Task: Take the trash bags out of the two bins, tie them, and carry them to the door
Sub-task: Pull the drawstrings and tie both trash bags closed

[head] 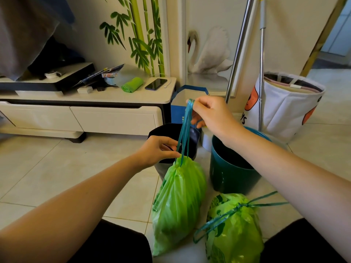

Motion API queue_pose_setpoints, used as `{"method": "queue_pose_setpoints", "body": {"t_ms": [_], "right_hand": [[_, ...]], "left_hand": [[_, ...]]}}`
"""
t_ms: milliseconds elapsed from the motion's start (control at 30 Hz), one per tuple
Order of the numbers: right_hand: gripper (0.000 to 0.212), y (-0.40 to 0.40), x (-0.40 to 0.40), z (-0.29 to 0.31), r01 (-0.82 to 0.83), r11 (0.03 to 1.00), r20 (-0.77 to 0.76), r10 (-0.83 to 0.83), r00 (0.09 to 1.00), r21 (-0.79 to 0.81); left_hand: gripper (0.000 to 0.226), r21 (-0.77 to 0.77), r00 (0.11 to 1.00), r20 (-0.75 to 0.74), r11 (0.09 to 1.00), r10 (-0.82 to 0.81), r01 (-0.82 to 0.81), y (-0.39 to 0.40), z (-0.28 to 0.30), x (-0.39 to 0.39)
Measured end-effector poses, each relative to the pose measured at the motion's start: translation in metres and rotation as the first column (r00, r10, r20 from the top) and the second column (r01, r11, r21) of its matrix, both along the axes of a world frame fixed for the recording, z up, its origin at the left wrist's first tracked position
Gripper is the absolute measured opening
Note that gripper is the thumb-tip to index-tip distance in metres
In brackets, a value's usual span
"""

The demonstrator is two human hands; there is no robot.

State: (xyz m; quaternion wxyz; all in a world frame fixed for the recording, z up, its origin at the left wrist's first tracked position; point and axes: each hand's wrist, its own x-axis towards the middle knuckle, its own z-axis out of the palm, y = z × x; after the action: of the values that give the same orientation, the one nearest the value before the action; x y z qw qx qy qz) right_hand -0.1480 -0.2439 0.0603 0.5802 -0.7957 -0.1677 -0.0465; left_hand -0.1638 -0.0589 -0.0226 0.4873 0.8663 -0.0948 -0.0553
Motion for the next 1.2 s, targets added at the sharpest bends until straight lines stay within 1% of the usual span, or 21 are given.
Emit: {"method": "queue_pose_setpoints", "body": {"t_ms": [67,133,200,267,300,367,467,600,700,800,867,900,967,1033,1133,1200], "right_hand": [[0.022,0.000,0.000,0.000,-0.004,1.000,-0.043,0.006,0.999,0.030],[0.023,0.000,-0.001,0.000,-0.013,0.999,-0.073,0.017,0.997,0.052],[0.023,0.000,-0.002,0.000,-0.016,0.998,-0.086,0.021,0.996,0.061],[0.022,0.000,-0.002,0.000,-0.017,0.997,-0.099,0.025,0.995,0.078],[0.022,0.000,-0.003,0.000,-0.018,0.996,-0.105,0.027,0.994,0.086],[0.022,0.000,-0.002,0.000,-0.014,0.996,-0.104,0.024,0.994,0.091],[0.018,0.000,-0.001,0.000,0.017,0.997,-0.076,-0.012,0.997,0.075],[0.016,-0.004,-0.001,0.003,0.056,0.995,-0.046,-0.053,0.998,0.083],[0.014,-0.008,-0.001,0.005,0.075,0.994,-0.024,-0.073,0.997,0.080],[0.010,-0.009,-0.001,0.008,0.070,0.994,-0.009,-0.070,0.998,0.085],[0.009,-0.010,0.000,0.008,0.069,0.991,-0.015,-0.067,0.998,0.114],[0.008,-0.010,0.000,0.009,0.065,0.989,-0.024,-0.062,0.998,0.130],[0.006,-0.009,-0.003,0.009,0.047,0.984,-0.044,-0.040,0.998,0.169],[0.004,-0.006,-0.006,0.010,0.030,0.979,-0.050,-0.020,0.999,0.200],[0.005,-0.003,-0.007,0.011,0.027,0.976,-0.047,-0.017,0.999,0.214],[0.004,-0.002,-0.007,0.011,0.031,0.972,-0.048,-0.020,0.999,0.233]], "left_hand": [[0.025,0.003,0.999,-0.017,0.999,-0.050,0.050,0.000,0.001,-0.002],[0.021,0.010,0.997,-0.027,0.997,-0.074,0.074,-0.003,0.000,-0.002],[0.016,0.010,0.998,-0.033,0.998,-0.062,0.062,-0.005,-0.001,-0.002],[0.007,-0.006,0.998,-0.052,0.999,-0.043,0.043,-0.006,-0.002,-0.001],[0.007,-0.009,0.997,-0.059,0.999,-0.042,0.041,-0.006,-0.002,-0.001],[0.018,-0.008,0.996,-0.076,0.999,-0.046,0.045,-0.005,-0.002,0.000],[0.018,-0.060,0.991,-0.123,0.997,-0.051,0.043,-0.004,-0.001,0.000],[0.012,-0.127,0.988,-0.155,0.991,0.011,-0.031,0.002,-0.005,0.002],[0.010,-0.152,0.976,-0.205,0.984,0.066,-0.098,0.006,-0.008,0.004],[0.014,-0.162,0.960,-0.250,0.972,0.127,-0.171,0.009,-0.011,0.007],[0.018,-0.189,0.944,-0.272,0.951,0.188,-0.244,0.011,-0.013,0.008],[0.018,-0.187,0.942,-0.271,0.949,0.200,-0.255,0.012,-0.013,0.008],[0.017,-0.108,0.962,-0.222,0.977,0.156,-0.184,0.011,-0.012,0.007],[0.020,0.003,0.985,-0.163,0.999,0.052,-0.052,0.006,-0.010,0.004],[0.022,0.137,0.991,-0.093,0.985,-0.095,0.107,-0.004,-0.010,0.002],[0.020,0.191,0.980,-0.085,0.963,-0.177,0.191,-0.008,-0.011,0.001]]}}
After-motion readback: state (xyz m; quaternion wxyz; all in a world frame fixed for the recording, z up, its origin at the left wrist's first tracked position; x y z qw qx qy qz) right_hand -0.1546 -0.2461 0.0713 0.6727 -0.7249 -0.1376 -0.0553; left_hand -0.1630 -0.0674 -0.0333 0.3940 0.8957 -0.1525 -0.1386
